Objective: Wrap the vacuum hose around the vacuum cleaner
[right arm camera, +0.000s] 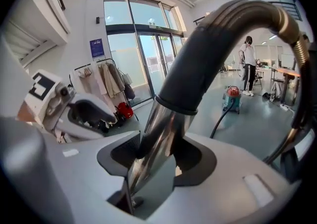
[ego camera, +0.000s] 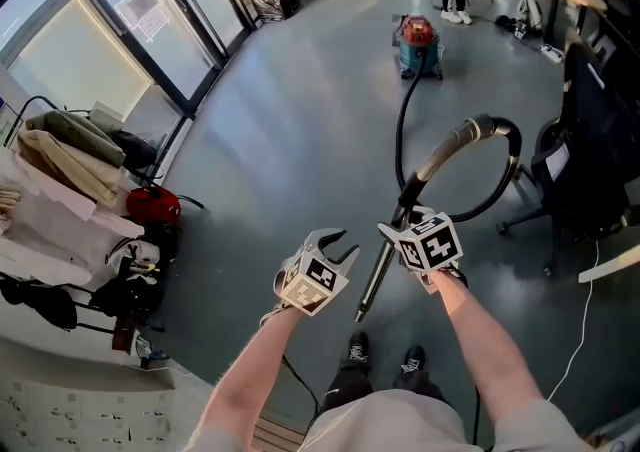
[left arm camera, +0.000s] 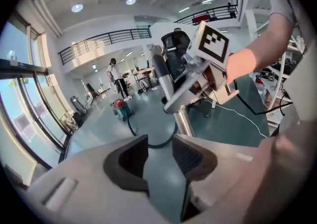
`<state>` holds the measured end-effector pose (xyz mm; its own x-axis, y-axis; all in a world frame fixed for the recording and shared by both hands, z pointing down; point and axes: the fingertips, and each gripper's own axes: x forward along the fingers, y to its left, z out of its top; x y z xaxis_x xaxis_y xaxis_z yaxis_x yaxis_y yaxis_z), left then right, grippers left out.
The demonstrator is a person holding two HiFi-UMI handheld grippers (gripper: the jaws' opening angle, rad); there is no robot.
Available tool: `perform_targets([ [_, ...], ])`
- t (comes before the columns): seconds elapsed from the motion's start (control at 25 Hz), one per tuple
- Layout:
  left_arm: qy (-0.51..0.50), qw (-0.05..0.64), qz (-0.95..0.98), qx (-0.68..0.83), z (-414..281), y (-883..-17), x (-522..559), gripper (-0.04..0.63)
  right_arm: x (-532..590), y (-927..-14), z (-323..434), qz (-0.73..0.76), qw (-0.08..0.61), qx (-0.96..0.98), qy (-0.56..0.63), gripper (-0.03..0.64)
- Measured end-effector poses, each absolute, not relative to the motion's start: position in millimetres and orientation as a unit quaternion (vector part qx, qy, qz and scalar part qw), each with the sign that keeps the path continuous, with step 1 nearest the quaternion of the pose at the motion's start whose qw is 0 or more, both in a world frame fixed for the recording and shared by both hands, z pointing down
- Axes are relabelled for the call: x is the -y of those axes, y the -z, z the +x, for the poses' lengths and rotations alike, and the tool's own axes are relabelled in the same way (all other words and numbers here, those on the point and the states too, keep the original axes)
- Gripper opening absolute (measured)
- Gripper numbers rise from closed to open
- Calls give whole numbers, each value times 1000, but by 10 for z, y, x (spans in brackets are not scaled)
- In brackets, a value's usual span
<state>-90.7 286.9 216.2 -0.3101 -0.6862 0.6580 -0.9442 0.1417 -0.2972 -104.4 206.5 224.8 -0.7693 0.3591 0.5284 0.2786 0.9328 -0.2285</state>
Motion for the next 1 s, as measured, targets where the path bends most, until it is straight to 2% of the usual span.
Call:
perform_targets([
  [0.36,-436,47,662,608,-1466,-1691,-1906,149,-1985,-2579,-1032,-138,338,930,-40,224],
  [0.52,-434,8,718,544,-1572,-1485,-1605,149,-1989,-2561,-1118,-98,349,931,-30,222],
  [0.8,-316,23,809,495,-1122,-822,-1033,163,-1978,-2772,-1032,-33,367,929,-41,221],
  [1.0,-302,55,832,462,-581,-693,-613,208,-1971,-2865,-955,-16,371,928,-38,221],
])
